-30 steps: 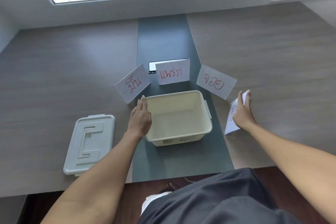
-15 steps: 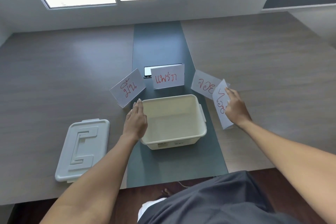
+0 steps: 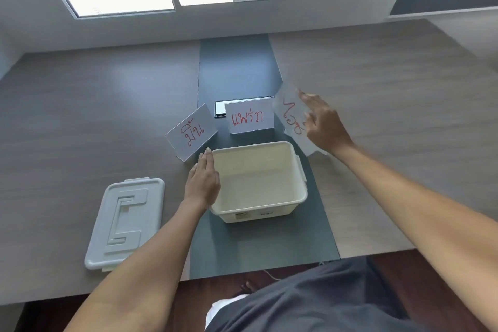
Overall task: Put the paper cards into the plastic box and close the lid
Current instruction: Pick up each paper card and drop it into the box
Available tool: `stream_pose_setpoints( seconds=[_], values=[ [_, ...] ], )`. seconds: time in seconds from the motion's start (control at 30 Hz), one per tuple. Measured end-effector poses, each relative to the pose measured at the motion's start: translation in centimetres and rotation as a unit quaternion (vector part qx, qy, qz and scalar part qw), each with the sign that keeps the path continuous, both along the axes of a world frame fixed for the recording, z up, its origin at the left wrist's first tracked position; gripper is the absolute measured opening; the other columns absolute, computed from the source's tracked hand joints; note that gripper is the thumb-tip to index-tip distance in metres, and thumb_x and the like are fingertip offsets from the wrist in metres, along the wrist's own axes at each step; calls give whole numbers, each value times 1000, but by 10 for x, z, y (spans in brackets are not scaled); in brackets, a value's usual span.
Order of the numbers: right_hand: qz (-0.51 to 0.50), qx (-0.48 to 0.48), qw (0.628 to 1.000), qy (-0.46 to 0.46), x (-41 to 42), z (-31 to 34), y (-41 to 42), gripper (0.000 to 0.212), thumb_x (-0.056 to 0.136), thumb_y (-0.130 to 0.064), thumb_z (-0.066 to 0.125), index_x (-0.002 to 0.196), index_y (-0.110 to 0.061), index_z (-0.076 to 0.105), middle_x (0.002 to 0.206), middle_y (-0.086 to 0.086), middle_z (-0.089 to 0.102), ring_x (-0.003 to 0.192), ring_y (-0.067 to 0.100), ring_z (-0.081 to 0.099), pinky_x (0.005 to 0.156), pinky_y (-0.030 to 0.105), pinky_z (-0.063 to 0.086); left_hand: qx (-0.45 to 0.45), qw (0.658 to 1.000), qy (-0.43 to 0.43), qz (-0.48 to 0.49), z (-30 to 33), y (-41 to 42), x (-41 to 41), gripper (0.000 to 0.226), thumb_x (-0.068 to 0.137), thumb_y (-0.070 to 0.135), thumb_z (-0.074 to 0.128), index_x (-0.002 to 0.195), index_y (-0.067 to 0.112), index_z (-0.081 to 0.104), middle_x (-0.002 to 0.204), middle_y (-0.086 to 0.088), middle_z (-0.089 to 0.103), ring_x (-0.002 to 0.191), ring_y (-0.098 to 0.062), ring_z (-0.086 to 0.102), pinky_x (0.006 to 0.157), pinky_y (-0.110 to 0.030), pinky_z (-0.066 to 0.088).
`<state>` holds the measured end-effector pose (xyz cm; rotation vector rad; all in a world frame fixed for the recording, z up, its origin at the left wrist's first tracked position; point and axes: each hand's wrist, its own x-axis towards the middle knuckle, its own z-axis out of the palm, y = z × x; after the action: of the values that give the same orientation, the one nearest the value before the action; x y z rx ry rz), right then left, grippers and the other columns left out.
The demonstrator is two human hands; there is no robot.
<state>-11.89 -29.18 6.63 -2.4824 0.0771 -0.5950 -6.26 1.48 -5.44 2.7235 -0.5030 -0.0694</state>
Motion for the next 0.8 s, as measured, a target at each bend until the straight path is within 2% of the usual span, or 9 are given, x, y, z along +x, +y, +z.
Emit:
stream_pose_setpoints(
  seconds=[0.13,0.23,0.37,0.47,0.67,0.8],
  values=[
    [63,32,997,11,8,14,23,63,90,10,46,149,-10,43,141,8,56,121,25,57,88,7,47,2,1000,-3,3,0,0,-1,60,99,10,29,155,5,11,164,-8,16,151,-23,16,120,-37,16],
    [105,67,990,63,10,20,35,61,90,7,47,146,-14,48,140,5,58,118,25,62,87,23,58,-2,1000,1,7,0,-1,0,60,98,10,29,155,5,11,164,-8,16,150,-22,16,120,-36,16],
    [155,91,972,149,6,13,45,56,92,3,52,142,-21,52,136,8,62,114,28,67,78,32,62,-10,1000,11,7,-1,-1,-1,61,98,9,26,156,6,8,165,-8,12,151,-22,13,120,-36,15],
    [181,122,959,180,7,10,54,50,91,1,58,136,-23,60,132,7,65,110,27,70,77,38,63,-19,1000,20,5,-2,-1,1,61,98,8,26,156,5,7,165,-10,12,151,-22,12,120,-37,15],
    [219,143,945,198,13,5,63,45,89,-1,63,131,-18,62,129,4,67,103,24,72,70,21,61,-34,999,29,3,-3,1,2,61,98,7,27,156,4,7,164,-11,13,151,-23,13,121,-37,16],
    [227,163,936,216,10,-1,62,43,89,0,63,129,-16,65,124,1,69,98,10,68,72,15,57,-47,998,37,5,-4,1,3,61,99,9,27,156,6,7,164,-10,12,152,-22,12,122,-37,14]
  ],
)
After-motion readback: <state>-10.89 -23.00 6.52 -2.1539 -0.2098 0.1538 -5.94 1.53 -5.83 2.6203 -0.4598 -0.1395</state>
